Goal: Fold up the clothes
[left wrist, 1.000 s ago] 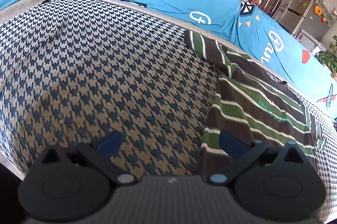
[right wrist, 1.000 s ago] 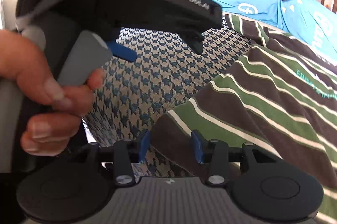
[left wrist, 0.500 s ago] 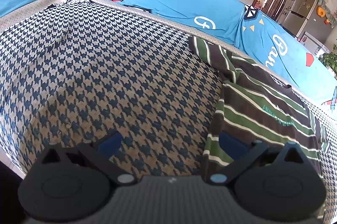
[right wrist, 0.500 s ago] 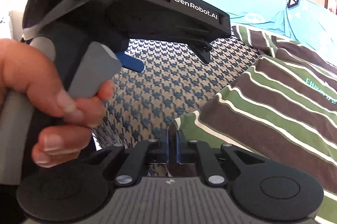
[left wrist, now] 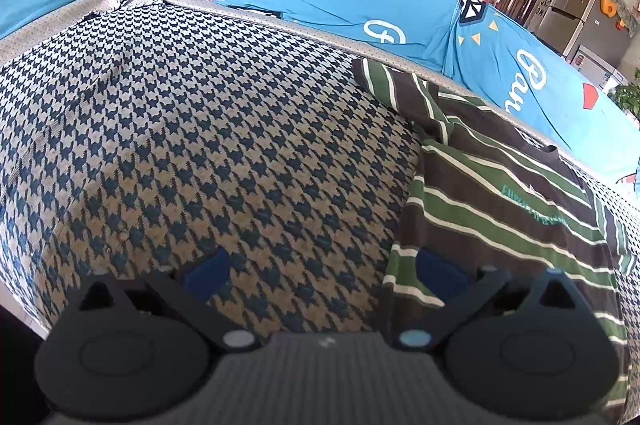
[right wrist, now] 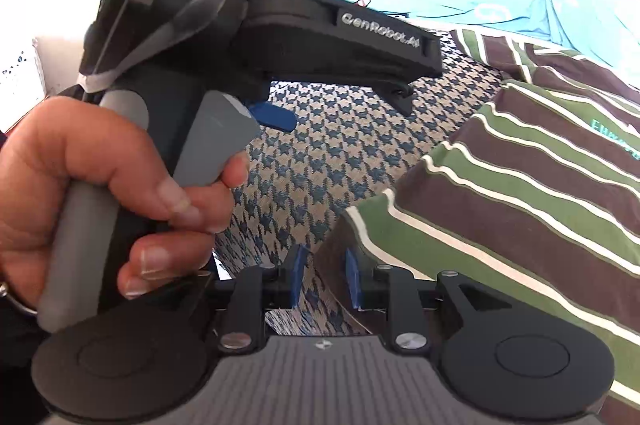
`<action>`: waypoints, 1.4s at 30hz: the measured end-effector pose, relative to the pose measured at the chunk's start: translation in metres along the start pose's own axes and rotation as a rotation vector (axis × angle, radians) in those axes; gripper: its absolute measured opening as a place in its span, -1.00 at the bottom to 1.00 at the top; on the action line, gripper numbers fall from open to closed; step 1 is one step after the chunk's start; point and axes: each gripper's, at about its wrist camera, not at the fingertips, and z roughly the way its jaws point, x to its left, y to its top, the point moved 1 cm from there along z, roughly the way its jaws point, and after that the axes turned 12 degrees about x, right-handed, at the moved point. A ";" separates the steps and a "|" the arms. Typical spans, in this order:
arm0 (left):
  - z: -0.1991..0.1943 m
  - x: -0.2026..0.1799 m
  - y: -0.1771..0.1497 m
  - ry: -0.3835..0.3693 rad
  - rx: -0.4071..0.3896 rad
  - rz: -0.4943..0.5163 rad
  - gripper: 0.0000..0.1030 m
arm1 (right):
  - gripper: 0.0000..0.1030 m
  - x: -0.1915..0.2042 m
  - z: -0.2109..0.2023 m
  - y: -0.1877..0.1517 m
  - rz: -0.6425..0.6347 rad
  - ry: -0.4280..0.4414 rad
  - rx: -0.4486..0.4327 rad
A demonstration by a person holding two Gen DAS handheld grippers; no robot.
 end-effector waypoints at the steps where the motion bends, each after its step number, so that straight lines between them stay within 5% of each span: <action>1: 0.001 -0.001 0.000 0.002 0.001 0.002 1.00 | -0.49 -0.001 -0.002 -0.001 0.003 -0.003 -0.001; 11: 0.009 -0.010 -0.004 0.006 0.027 0.022 1.00 | -0.27 -0.024 -0.019 -0.014 0.060 -0.079 -0.028; 28: 0.035 -0.048 -0.021 0.029 0.067 0.174 1.00 | -0.10 -0.091 -0.051 -0.040 0.325 -0.381 -0.109; 42: 0.050 -0.065 -0.033 0.123 0.078 0.262 1.00 | 0.07 -0.104 -0.056 -0.056 0.405 -0.382 -0.092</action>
